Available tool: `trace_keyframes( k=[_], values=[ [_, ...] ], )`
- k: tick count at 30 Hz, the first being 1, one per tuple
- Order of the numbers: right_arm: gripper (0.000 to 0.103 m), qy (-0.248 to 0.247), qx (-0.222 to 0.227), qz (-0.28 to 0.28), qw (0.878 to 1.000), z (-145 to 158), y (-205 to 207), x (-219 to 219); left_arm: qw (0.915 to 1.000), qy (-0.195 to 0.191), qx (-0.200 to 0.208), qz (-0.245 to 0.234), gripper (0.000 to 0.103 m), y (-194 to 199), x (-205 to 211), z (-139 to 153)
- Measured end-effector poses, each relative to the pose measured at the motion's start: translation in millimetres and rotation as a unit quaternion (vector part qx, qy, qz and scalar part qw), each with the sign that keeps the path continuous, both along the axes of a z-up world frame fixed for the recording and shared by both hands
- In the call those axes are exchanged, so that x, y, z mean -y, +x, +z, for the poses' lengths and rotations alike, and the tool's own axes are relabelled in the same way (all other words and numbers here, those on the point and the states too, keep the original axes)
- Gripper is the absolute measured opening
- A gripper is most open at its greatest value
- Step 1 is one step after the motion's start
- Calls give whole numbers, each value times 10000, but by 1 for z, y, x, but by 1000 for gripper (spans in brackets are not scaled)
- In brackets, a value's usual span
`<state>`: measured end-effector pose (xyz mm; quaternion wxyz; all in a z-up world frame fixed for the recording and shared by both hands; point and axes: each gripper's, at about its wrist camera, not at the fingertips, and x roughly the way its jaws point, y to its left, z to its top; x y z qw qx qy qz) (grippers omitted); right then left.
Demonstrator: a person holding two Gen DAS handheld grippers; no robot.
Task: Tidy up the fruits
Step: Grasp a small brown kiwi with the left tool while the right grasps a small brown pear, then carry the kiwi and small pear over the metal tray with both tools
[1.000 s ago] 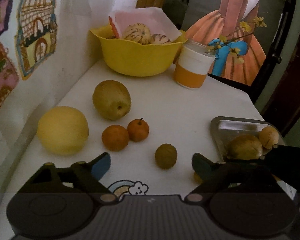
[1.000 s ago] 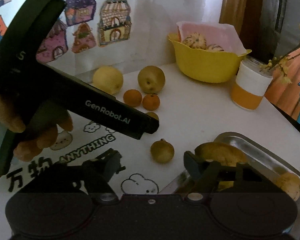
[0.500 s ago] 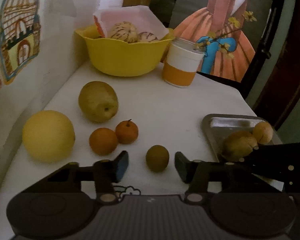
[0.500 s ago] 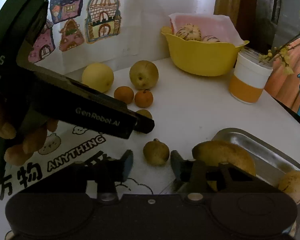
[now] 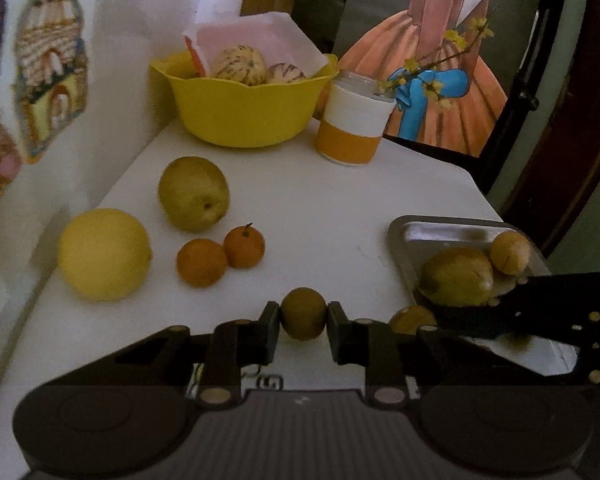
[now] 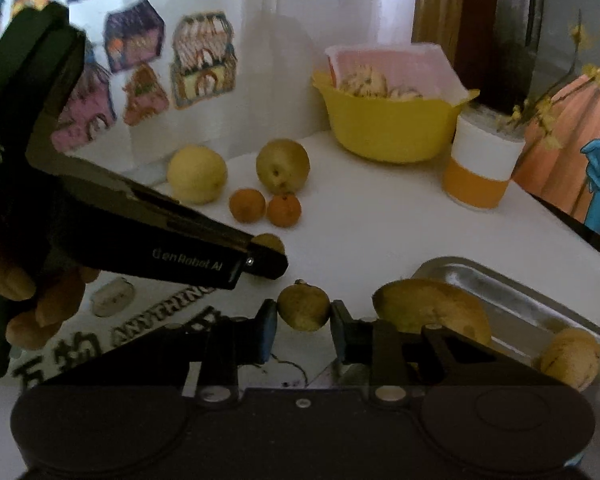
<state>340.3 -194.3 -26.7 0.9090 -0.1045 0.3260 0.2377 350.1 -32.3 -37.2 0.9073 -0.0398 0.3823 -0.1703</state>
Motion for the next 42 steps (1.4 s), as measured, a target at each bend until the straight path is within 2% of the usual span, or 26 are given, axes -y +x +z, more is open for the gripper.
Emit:
trace_keyframes(
  k=[10, 20, 25, 31, 42],
  values=[
    [31, 285, 460, -187, 9984, 34, -62, 23, 9998, -46, 169, 138, 27, -46, 3, 30],
    [31, 316, 786, -824, 9930, 52, -123, 80, 9990, -210, 368, -133, 28, -98, 40, 56],
    [31, 221, 811, -1144, 9899, 41, -141, 110, 9983, -148, 446, -355, 28, -111, 68, 59],
    [31, 234, 688, -1354, 9881, 18, -142, 136, 9985, -52, 310, -456, 28, -114, 98, 46],
    [31, 486, 372, -1255, 9902, -14, -118, 155, 9994, 183, -3, -288, 28, -104, 125, 14]
  ],
)
